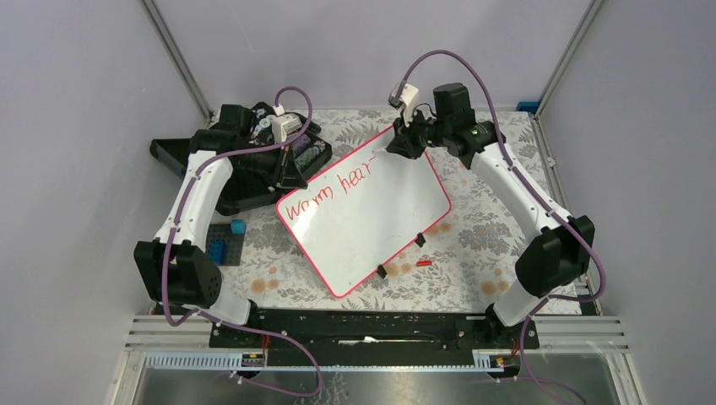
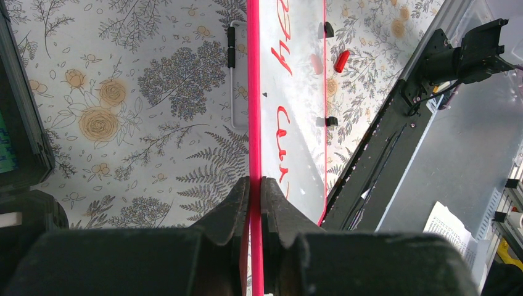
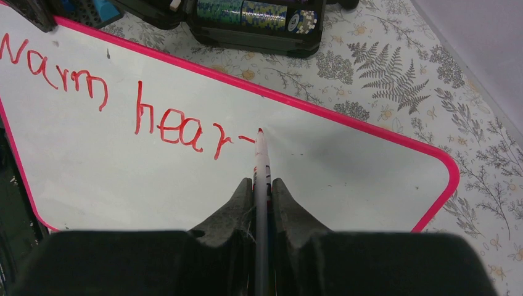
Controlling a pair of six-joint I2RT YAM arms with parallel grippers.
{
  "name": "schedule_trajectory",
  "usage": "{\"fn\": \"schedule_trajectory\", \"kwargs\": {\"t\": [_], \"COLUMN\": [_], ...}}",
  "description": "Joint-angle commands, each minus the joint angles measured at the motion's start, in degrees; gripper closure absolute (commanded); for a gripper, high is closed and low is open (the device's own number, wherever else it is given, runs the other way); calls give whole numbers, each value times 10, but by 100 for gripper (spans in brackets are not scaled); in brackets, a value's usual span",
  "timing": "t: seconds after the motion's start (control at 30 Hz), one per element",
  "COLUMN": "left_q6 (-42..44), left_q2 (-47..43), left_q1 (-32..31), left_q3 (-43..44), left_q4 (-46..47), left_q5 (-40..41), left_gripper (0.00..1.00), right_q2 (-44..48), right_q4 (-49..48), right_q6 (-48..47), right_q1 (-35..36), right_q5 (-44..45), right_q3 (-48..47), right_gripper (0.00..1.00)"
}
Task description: Write a sentence on the whiteboard
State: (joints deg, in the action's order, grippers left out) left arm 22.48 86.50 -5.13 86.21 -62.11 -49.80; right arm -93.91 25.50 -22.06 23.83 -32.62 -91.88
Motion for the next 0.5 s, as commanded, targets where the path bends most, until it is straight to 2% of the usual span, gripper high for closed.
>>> {"fn": "schedule_trajectory", "kwargs": {"t": [0.0,0.47], "left_q6": [15,14], "left_q2": [8,9], "left_q1": [-9,-9], "left_q3": [-8,-8], "left_q4": [-8,-8], "left_q5": [-10,-10], "left_gripper": [100,100], "right_q2": [-7,-10], "right_q4": [4,4], "right_q6": [4,-1], "right_q1": [3,9], "right_q5": [-11,-7], "right_q3": [-26,-12], "right_gripper": [100,100]}}
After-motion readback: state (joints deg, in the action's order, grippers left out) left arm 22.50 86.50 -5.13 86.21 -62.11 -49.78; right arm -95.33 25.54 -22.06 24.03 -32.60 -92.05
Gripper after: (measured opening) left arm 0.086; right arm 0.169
